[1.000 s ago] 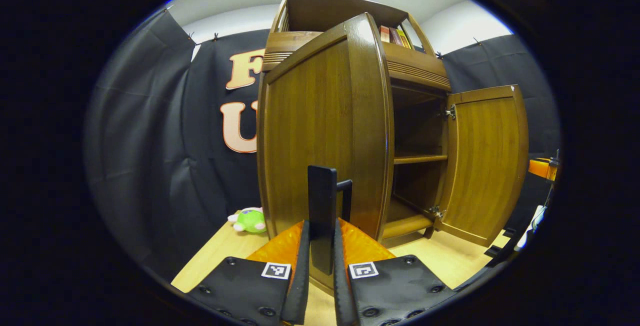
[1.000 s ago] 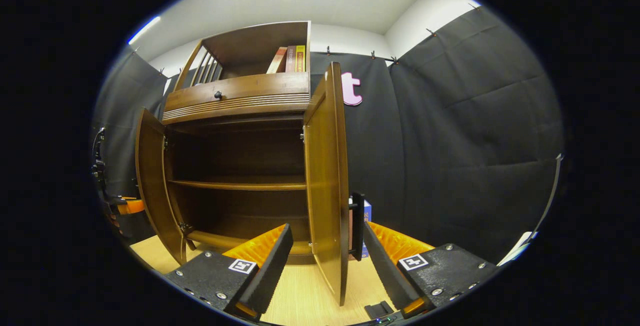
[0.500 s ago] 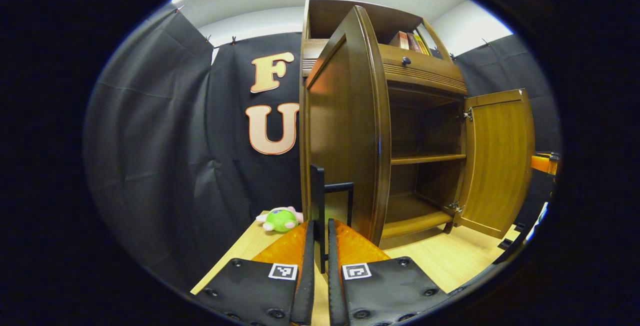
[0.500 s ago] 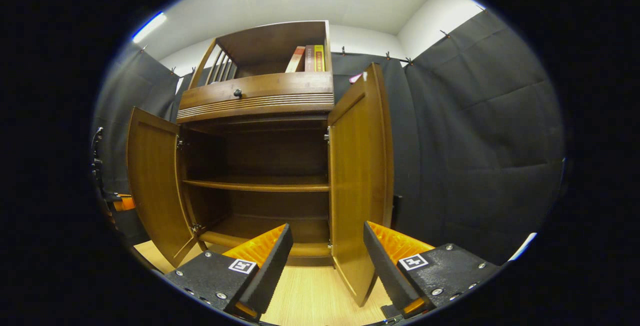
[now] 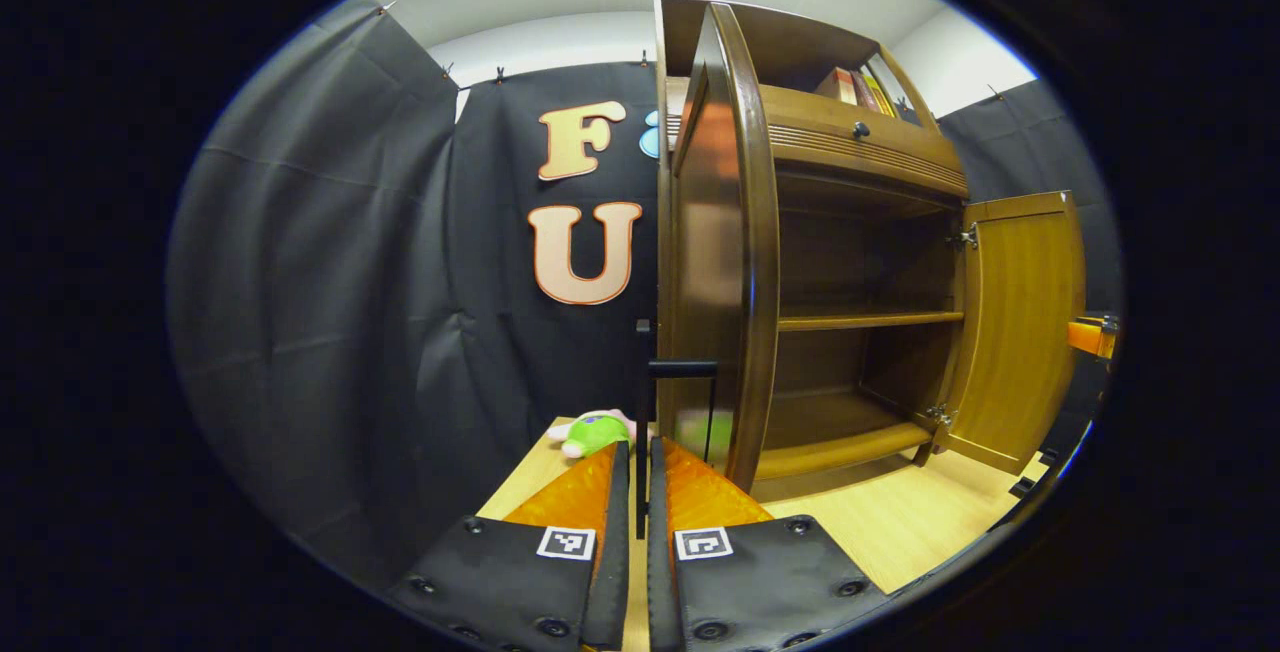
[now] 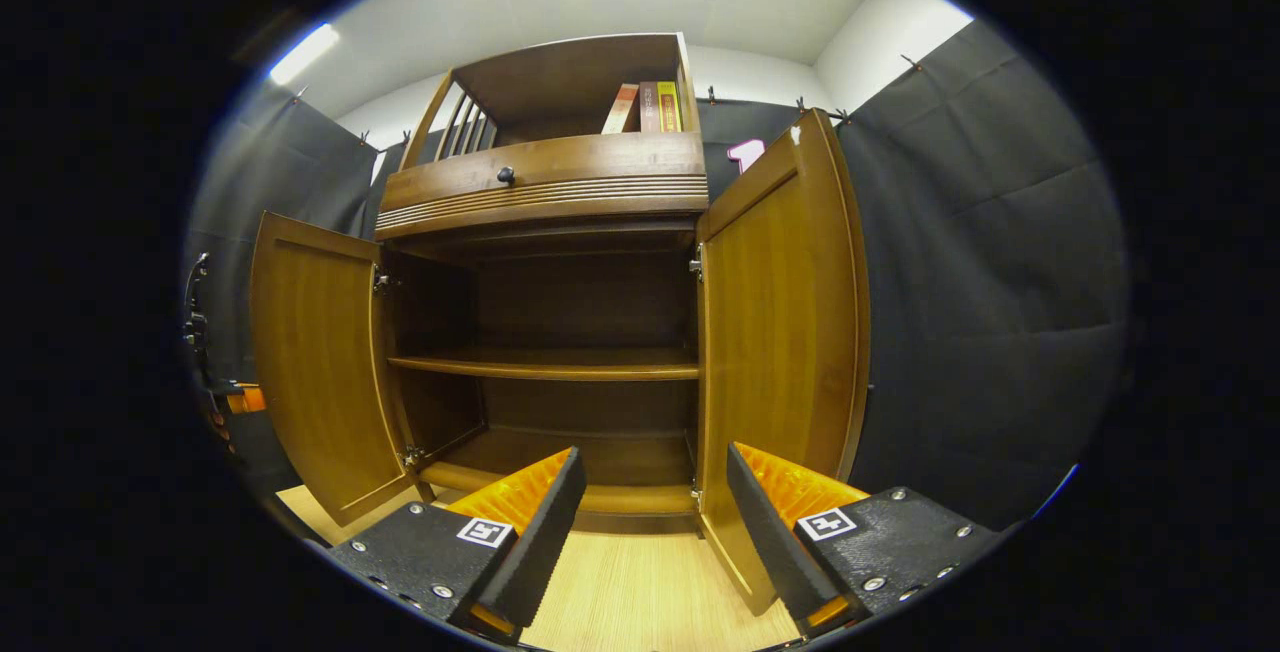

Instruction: Open the right door of the double-door shoe cabinet with the right hand, and open the left door with the left hand.

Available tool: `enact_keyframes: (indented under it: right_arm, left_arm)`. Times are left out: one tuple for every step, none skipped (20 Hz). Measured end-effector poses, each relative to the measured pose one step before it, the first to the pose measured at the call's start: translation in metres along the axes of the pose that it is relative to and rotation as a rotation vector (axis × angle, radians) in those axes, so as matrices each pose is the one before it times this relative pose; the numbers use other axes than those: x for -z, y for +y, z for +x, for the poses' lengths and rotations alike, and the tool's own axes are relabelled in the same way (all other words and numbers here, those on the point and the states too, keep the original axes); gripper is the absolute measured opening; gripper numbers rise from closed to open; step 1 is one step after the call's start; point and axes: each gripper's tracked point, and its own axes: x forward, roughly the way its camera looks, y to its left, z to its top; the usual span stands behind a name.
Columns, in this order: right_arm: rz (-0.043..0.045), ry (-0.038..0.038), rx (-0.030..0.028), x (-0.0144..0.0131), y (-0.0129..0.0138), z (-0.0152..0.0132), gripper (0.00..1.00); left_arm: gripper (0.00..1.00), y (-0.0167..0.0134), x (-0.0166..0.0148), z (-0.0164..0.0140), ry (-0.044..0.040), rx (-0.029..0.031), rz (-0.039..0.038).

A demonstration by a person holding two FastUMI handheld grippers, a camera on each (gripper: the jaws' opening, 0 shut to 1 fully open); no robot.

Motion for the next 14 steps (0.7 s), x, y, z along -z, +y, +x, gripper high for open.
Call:
enact_keyframes:
  right_arm:
    - [-0.00246, 0.00011, -0.0025, 0.00008, 0.00185, 0.00148, 0.88]
    - [-0.00229, 0.00147, -0.00265, 0.00058, 0.00163, 0.00103, 0.88]
    - [-0.00147, 0.00155, -0.00365, 0.00123, 0.0015, -0.00012, 0.88]
    - [-0.00096, 0.0019, -0.00396, 0.00057, 0.00201, -0.00118, 0.88]
    - [-0.00029, 0.00113, -0.00253, 0.00107, 0.00184, 0.00065, 0.88]
    - [0.00036, -0.00068, -0.00294, -0.00057, 0.00118, 0.00036, 0.88]
    - [0.00096, -0.00028, -0.00286, 0.00019, 0.00117, -0.00045, 0.88]
    - [-0.00002, -0.00038, -0.00343, 0.00195, 0.00205, 0.00042, 0.88]
    - [-0.00176, 0.00021, -0.00198, -0.00093, 0.00186, 0.00137, 0.88]
    - [-0.00277, 0.00025, -0.00106, -0.00099, 0.00093, -0.00084, 0.88]
    - [-0.00177, -0.00007, 0.0002, -0.00094, 0.00057, 0.00019, 0.88]
    - [-0.00095, -0.00006, -0.00001, 0.00026, 0.00017, -0.0007, 0.88]
    - [-0.00021, 0.00014, 0.0002, 0.00005, -0.00068, 0.00007, 0.88]
    - [-0.00073, 0.00069, 0.00083, 0.00026, -0.00048, -0.00191, 0.88]
  left_arm:
    - [0.16, 0.00387, -0.0011, -0.00152, -0.00029, -0.00824, 0.00409]
    - [0.16, 0.00373, -0.00054, -0.00133, -0.00143, -0.00932, 0.00379]
    - [0.16, 0.00415, -0.00034, -0.00059, -0.00134, -0.00898, 0.00373]
    - [0.16, 0.0049, -0.00027, -0.00157, -0.00237, -0.01139, -0.00019]
    - [0.16, 0.00449, 0.00028, -0.00154, -0.00031, -0.01138, -0.00084]
    - [0.16, 0.00513, -0.00076, -0.00157, -0.00243, -0.00757, -0.00309]
    - [0.16, 0.00399, -0.00065, -0.00142, -0.0015, -0.00411, -0.00596]
    - [0.16, -0.001, -0.00026, -0.00068, -0.00172, 0.00294, -0.00485]
    - [0.16, -0.00093, 0.00081, -0.0011, 0.00146, 0.00611, -0.00408]
    - [0.12, -0.00065, 0.00172, -0.00055, 0.00285, 0.00162, 0.00004]
    - [0.12, 0.00076, 0.00019, -0.00134, 0.00307, -0.00362, 0.00287]
    - [0.12, 0.00025, -0.00113, -0.0023, -0.00024, -0.00159, 0.00129]
    - [0.16, -0.00011, -0.00156, -0.0027, -0.00243, -0.00303, 0.00048]
    - [0.16, 0.00032, -0.00184, -0.00378, -0.00312, -0.0074, 0.00056]
